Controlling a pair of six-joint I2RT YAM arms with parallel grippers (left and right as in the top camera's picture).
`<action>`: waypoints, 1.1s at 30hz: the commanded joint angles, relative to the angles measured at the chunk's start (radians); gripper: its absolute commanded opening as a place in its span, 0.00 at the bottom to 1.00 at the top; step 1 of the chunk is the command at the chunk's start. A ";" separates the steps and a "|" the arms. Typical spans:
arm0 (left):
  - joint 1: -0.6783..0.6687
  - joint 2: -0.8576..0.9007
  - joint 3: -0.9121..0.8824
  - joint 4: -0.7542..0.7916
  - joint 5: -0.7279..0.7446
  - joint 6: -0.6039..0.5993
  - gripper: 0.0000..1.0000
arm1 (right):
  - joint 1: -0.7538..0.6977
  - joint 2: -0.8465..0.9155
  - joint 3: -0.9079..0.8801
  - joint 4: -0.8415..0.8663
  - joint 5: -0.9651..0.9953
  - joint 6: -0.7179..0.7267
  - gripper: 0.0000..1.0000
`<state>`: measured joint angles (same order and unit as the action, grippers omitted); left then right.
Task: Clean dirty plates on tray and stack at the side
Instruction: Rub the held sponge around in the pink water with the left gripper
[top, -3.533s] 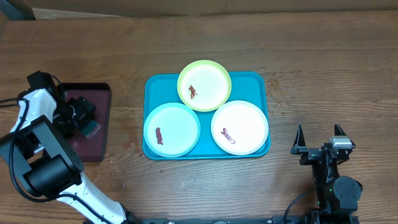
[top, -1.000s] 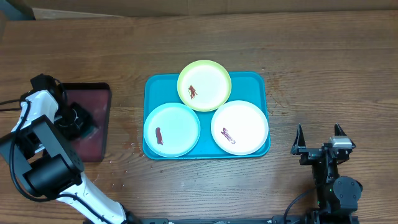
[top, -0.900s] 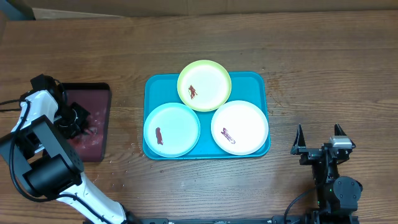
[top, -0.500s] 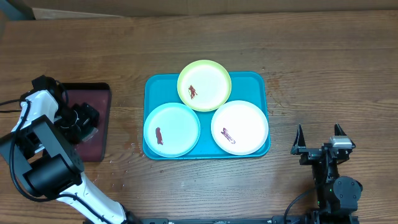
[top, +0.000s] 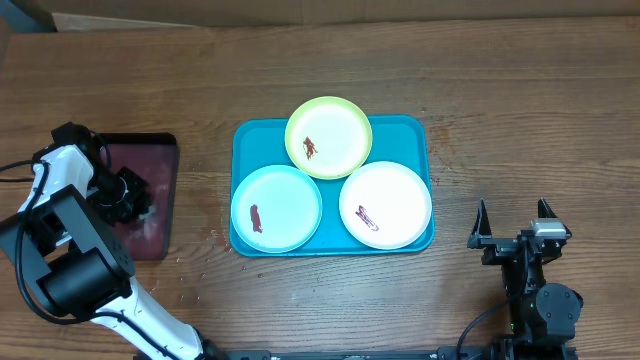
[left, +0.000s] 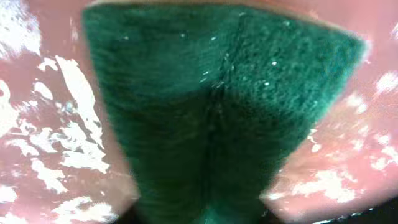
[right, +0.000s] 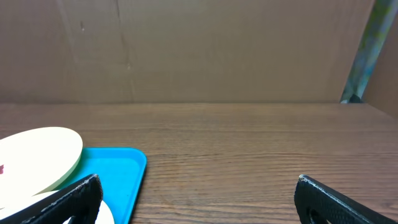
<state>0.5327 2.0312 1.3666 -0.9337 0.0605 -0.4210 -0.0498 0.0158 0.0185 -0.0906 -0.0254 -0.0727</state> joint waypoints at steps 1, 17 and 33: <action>0.002 0.009 -0.008 0.049 0.006 -0.003 1.00 | 0.006 -0.002 -0.010 0.007 0.006 -0.003 1.00; 0.002 0.009 -0.008 0.164 -0.097 0.002 0.14 | 0.006 -0.002 -0.010 0.007 0.006 -0.003 1.00; 0.002 0.009 -0.008 0.262 -0.170 0.003 0.91 | 0.006 -0.002 -0.010 0.007 0.006 -0.003 1.00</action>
<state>0.5320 2.0274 1.3651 -0.6788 -0.0540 -0.4183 -0.0498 0.0158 0.0185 -0.0902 -0.0254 -0.0723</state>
